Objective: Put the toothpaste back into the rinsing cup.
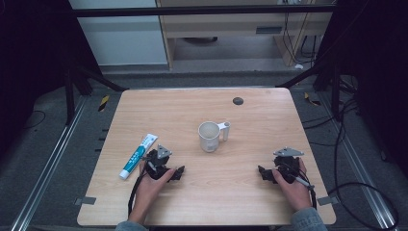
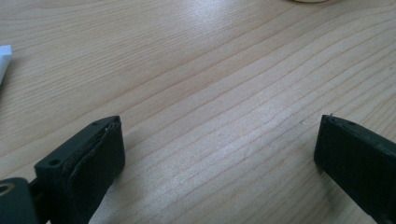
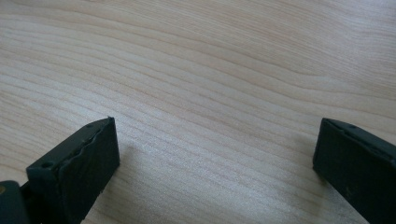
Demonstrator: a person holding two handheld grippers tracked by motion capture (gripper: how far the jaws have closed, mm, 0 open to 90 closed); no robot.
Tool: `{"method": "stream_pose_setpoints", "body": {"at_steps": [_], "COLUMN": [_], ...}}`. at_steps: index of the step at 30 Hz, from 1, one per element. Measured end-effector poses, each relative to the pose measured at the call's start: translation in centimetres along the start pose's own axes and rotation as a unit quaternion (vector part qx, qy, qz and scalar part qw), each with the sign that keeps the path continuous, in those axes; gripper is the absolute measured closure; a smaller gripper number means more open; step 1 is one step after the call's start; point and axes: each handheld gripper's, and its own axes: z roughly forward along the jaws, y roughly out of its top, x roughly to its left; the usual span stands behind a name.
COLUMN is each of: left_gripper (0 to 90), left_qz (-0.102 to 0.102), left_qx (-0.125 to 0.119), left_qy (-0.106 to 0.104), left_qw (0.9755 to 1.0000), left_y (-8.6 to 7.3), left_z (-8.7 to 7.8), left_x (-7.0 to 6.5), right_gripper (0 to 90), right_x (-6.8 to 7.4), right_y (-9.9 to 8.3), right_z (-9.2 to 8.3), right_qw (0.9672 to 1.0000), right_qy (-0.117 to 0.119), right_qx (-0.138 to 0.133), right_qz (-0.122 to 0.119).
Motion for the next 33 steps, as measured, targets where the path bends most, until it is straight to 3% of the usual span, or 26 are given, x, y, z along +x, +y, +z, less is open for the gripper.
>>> {"method": "stream_pose_setpoints", "body": {"at_steps": [9, 13, 20, 28, 33], "left_gripper": [2.8, 2.8, 4.1, 6.4, 6.4], "left_qz": [0.011, 0.019, 0.013, 0.015, 0.014], "left_qx": [0.003, 0.0, 0.002, 0.048, 0.08], "left_qy": [-0.013, -0.008, 0.0, 0.035, 0.041], "left_qw": [0.9998, 0.9998, 0.9999, 0.9981, 0.9958], "left_y": [0.0, 0.0, 0.6, 2.0, 2.7], "left_z": [-0.6, -1.3, -2.9, -4.3, -4.8], "left_x": [-0.2, -0.1, 0.4, 2.9, 4.4], "right_gripper": [0.6, 0.6, 0.6, 0.6, 0.6], "right_x": [0.0, 0.0, 0.0, 0.0, 0.0], "right_y": [0.0, 0.0, 0.0, 0.0, 0.0], "right_z": [0.0, 0.0, 0.0, 0.0, 0.0], "right_qw": [1.0, 1.0, 1.0, 1.0, 1.0], "right_qy": [0.0, 0.0, 0.0, 0.0, -0.001], "right_qx": [0.0, 0.0, 0.0, 0.0, -0.001], "right_qz": [0.0, 0.0, 0.0, 0.0, -0.004]}}
